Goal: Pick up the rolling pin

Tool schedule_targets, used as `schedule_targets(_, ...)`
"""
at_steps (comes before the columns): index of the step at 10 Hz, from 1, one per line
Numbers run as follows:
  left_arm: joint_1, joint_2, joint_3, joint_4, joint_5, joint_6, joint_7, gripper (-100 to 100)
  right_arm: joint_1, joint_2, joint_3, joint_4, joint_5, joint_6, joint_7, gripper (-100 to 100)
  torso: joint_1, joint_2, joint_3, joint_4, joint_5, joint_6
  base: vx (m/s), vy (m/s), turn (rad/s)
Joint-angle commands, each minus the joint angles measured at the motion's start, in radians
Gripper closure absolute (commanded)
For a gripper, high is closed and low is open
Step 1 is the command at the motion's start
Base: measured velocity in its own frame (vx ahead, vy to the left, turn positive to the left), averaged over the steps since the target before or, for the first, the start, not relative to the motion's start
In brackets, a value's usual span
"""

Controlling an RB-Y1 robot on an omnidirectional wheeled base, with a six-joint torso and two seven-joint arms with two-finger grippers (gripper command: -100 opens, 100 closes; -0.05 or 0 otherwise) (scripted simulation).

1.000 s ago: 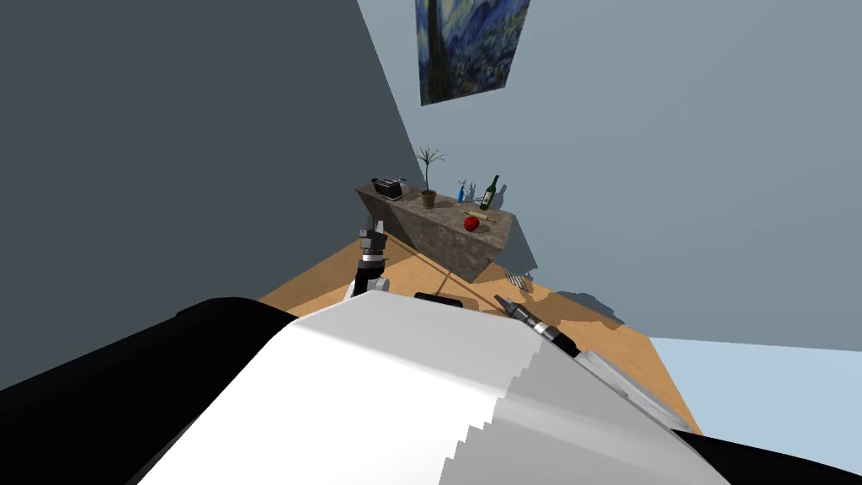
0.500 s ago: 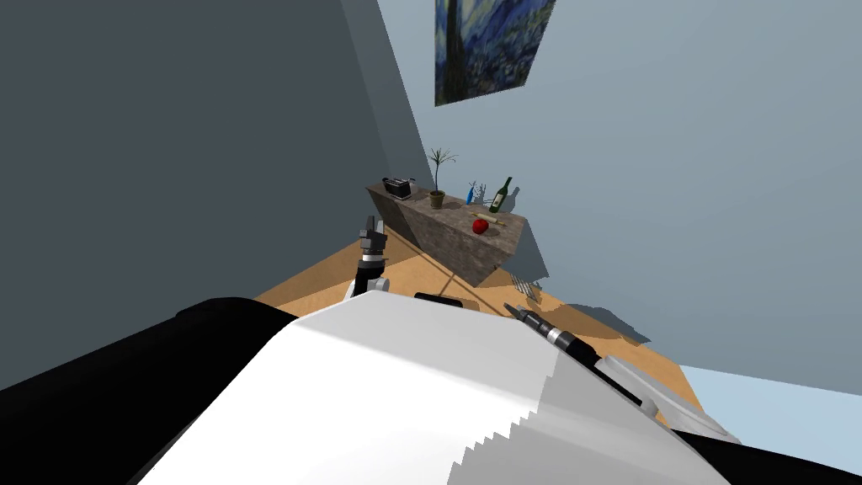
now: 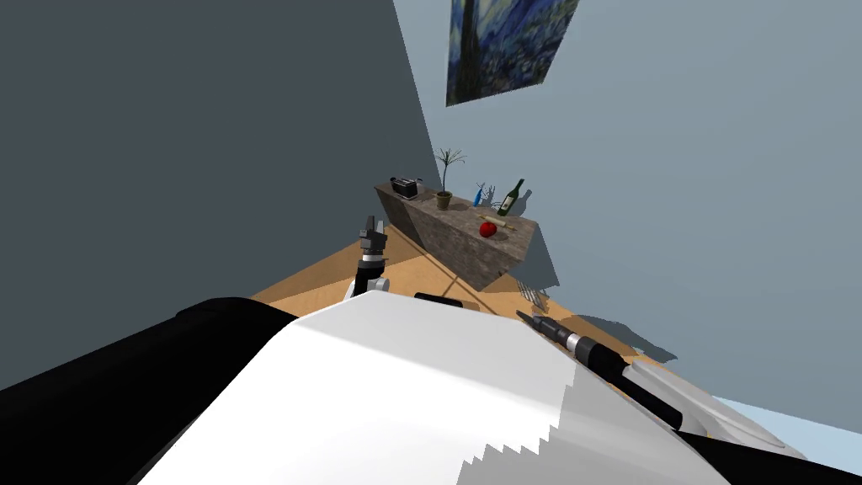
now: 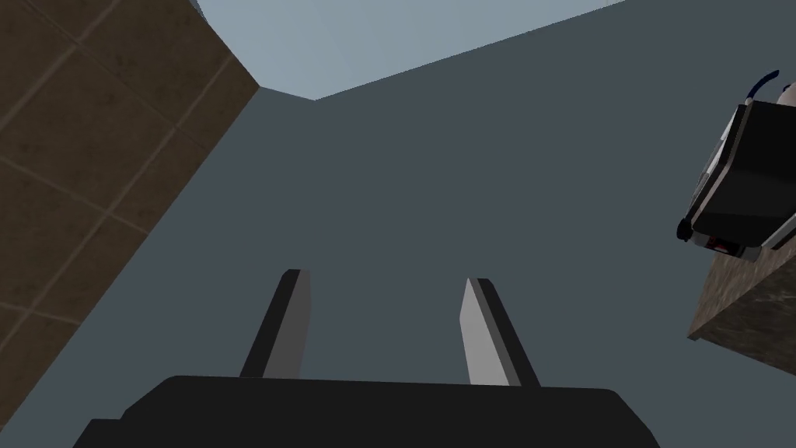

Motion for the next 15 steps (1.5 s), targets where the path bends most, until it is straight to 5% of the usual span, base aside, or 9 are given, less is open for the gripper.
schedule_targets(1, 0.000, 0.000, 0.000, 0.000, 0.000, 0.000, 0.000, 0, 0.004, -0.049, 0.006, 0.010, 0.008, 0.005, 0.001, -100, 0.000, 0.000, 0.000, 0.000, 0.000, 0.000, 0.058, 0.029, 0.150)
schedule_targets(8, 0.000, 0.000, 0.000, 0.000, 0.000, 0.000, 0.000, 0, -0.025, -0.232, 0.059, 0.139, 0.050, -0.007, 0.003, -100, 0.001, -0.006, -0.003, -0.001, 0.000, 0.000, 0.097, 0.029, 0.176)
schedule_targets(15, 0.001, 0.000, 0.000, 0.000, 0.000, 0.000, 0.000, 0, -0.070, -0.414, 0.138, 0.281, 0.092, -0.024, 0.002, -100, 0.002, -0.008, -0.005, -0.002, 0.000, 0.002, 0.173, 0.027, 0.217)
